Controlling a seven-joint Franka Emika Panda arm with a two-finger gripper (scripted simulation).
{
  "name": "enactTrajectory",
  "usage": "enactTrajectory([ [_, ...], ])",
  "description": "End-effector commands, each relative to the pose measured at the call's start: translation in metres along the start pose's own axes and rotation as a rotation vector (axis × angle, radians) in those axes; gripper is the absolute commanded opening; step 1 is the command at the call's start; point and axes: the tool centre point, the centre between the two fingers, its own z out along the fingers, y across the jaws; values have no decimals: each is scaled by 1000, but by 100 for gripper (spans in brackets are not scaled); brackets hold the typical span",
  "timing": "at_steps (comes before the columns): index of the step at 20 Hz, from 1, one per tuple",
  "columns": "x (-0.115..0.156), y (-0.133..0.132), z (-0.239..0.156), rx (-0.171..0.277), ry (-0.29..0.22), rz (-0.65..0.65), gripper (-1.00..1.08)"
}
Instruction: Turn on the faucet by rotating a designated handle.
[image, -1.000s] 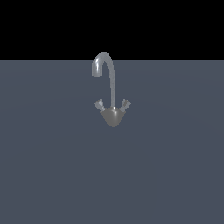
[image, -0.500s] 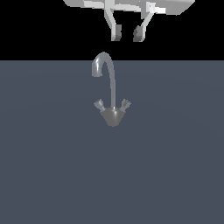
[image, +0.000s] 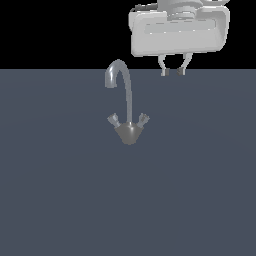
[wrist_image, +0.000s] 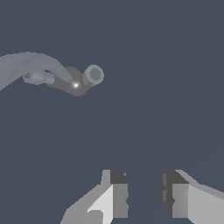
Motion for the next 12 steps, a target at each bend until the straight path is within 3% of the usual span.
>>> enactTrajectory([
  [1, -3, 23, 54, 45, -26, 79, 29],
  [2, -9, 20, 79, 61, -47, 92, 38],
  [3, 23, -14, 75, 74, -1, 4, 51],
  [4, 23, -17, 73, 75, 3, -4, 51],
  [5, 38, -16, 80, 101, 29, -8, 44],
  [6, 51, 3, 86, 101, 64, 7, 33],
  [7, 46, 13, 109, 121, 49, 80, 23],
  [8, 56, 5, 120, 146, 64, 99, 26],
  [9, 74, -44, 128, 171, 89, 26, 29],
  [10, 96, -19, 123, 167, 135, 33, 71],
  [11, 107, -31, 132, 202, 155, 86, 76],
  [12, 105, -35, 153, 226, 144, 65, 87],
])
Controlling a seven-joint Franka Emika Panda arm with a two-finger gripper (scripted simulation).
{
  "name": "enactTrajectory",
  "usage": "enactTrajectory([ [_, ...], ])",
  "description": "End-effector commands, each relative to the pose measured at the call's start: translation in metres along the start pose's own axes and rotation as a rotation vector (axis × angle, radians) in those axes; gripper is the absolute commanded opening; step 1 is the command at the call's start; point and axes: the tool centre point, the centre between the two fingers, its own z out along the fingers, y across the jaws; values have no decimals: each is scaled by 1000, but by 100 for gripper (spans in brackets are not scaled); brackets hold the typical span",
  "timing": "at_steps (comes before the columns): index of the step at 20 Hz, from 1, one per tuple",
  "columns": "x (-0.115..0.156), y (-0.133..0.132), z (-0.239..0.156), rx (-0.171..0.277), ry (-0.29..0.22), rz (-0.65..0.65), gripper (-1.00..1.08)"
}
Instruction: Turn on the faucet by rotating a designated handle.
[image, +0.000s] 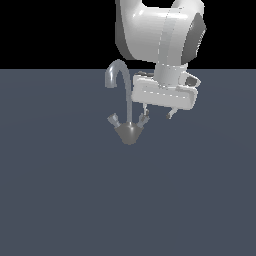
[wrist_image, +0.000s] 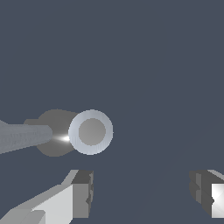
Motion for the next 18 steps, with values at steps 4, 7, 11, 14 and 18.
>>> enactTrajectory([
  [4, 57, -18, 29, 52, 141, -82, 84],
  [7, 64, -6, 28, 71, 179, 0, 58],
  [11, 49, -77, 53, 163, 90, 61, 89],
  [14, 35, -14, 60, 114, 100, 199, 44],
  [18, 21, -50, 79, 145, 93, 269, -11],
])
